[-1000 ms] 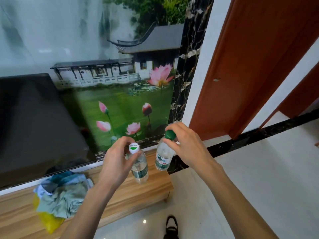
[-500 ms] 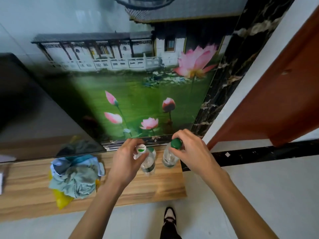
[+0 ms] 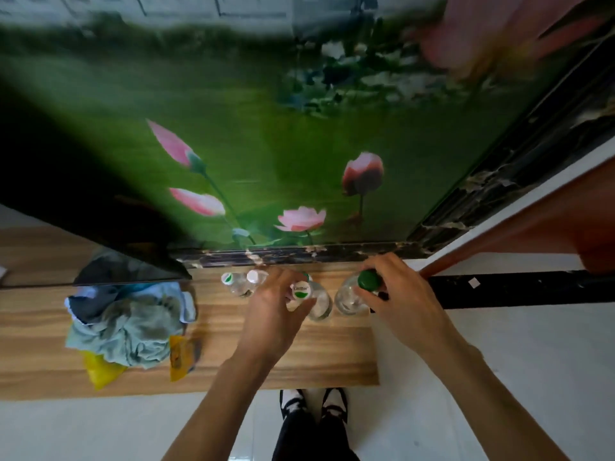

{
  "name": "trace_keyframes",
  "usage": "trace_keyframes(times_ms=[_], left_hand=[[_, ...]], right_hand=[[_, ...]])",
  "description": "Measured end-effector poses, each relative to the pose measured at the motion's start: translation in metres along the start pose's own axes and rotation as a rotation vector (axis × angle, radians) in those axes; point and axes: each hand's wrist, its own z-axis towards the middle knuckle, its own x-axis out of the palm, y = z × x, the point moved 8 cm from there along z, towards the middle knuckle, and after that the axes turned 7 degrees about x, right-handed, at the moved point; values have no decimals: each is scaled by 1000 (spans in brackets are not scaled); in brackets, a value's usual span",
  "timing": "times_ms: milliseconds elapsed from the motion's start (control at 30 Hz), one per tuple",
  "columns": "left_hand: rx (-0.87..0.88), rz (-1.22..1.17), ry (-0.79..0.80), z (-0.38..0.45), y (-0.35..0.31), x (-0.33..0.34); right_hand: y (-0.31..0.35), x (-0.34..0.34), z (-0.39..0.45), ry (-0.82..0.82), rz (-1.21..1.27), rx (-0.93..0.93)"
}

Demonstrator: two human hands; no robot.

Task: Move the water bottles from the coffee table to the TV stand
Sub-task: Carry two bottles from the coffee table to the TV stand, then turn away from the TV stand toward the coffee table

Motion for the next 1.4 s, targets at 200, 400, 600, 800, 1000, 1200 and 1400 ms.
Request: trace_keyframes(times_ms=[200, 400, 600, 800, 1000, 1200, 1400], left_hand=[[117, 92, 72, 36, 37, 65], [182, 251, 112, 72, 79, 127], [190, 323, 158, 91, 111, 174], [168, 360, 207, 96, 136, 199], [138, 351, 151, 105, 143, 197], [142, 346, 164, 105, 145, 197], [139, 317, 156, 102, 146, 201]], right_hand=[[-53, 53, 48, 38, -76, 2], [-106, 106, 87, 40, -120, -17], [-141, 147, 113, 23, -186, -51], [-158, 170, 130, 17, -185, -57], [-158, 182, 143, 40, -181, -56], [-151, 184, 148, 45, -169, -69], [-159, 185, 149, 39, -176, -30]])
